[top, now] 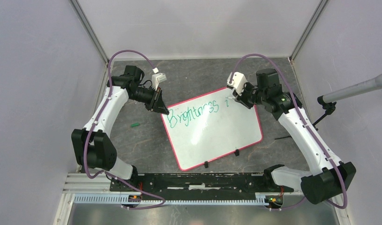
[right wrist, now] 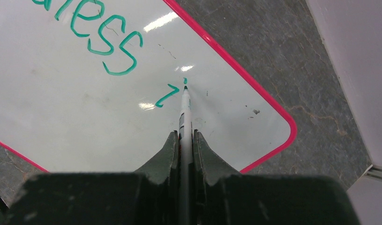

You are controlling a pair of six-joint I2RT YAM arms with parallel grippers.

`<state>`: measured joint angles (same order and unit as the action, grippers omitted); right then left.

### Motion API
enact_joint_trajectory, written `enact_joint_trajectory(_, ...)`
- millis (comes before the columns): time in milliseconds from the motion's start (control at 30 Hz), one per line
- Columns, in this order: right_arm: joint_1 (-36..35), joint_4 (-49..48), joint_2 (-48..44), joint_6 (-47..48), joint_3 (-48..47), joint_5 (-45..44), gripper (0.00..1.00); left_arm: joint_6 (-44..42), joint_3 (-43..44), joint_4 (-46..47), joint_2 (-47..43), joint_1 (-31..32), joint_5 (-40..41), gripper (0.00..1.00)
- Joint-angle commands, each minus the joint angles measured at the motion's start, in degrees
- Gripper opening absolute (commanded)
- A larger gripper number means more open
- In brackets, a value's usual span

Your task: Write a sentence on the whiteboard

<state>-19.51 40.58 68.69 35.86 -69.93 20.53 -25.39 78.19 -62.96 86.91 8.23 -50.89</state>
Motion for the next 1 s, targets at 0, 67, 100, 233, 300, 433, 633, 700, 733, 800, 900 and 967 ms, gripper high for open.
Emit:
enact_joint_trajectory(0, -0.18, -0.52, -2.56, 0.12, -0.92, -1.54, 0.00, -2.78, -0.12, -0.59, 0.93, 0.74, 4.58, 0.02)
enact_joint_trajectory(67, -0.19, -0.41, -2.22, 0.50, -0.08, -1.91, 0.00, -2.82, -0.08, -0.59, 0.94, 0.74, 4.57, 0.02)
enact_joint_trajectory(100, -0.18, -0.41, -1.93, 0.69, 0.32, -2.15, 0.00, -2.78, -0.14, -0.63, 0.98, 0.74, 4.59, 0.02)
enact_joint_trajectory(233, -0.22, -1.01, -1.36, 0.84, 1.06, -2.74, 0.00, -2.67, -0.22, -0.63, 0.82, 0.74, 4.57, 0.02)
enact_joint_trajectory(300, -0.22, -1.27, -1.17, 0.79, 1.26, -2.78, 0.00, -2.72, -0.23, -0.61, 0.87, 0.74, 4.66, 0.02)
enact_joint_trajectory(433, -0.19, -1.11, -0.75, 1.28, 2.05, -3.11, 0.00, -2.60, -0.06, -0.63, 0.98, 0.75, 4.75, 0.02)
enact_joint_trajectory(633, -0.30, -0.25, -1.16, 2.29, 3.85, -3.71, 0.00, -2.60, 0.15, -0.60, 1.24, 0.83, 4.67, 0.02)
enact_joint_trajectory(700, -0.27, 0.30, -1.49, 2.61, 4.63, -3.56, 0.00, -2.77, 0.12, -0.61, 1.31, 0.82, 4.69, 0.02)
enact_joint_trajectory(733, -0.29, 0.62, -1.64, 2.72, 4.93, -3.44, 0.00, -2.77, 0.03, -0.63, 1.32, 0.85, 4.66, 0.02)
enact_joint_trajectory(800, -0.27, 1.22, -2.07, 2.90, 5.52, -3.22, 0.00, -2.78, -0.06, -0.63, 1.37, 0.85, 4.66, 0.02)
enact_joint_trajectory(900, -0.38, 1.82, -2.56, 3.08, 6.03, -3.01, 0.00, -2.89, -0.22, -0.59, 1.37, 0.87, 4.71, 0.03)
enact_joint_trajectory(967, -0.41, 2.17, -2.71, 3.25, 5.93, -2.95, 0.00, -2.91, -0.15, -0.61, 1.47, 0.83, 4.66, 0.02)
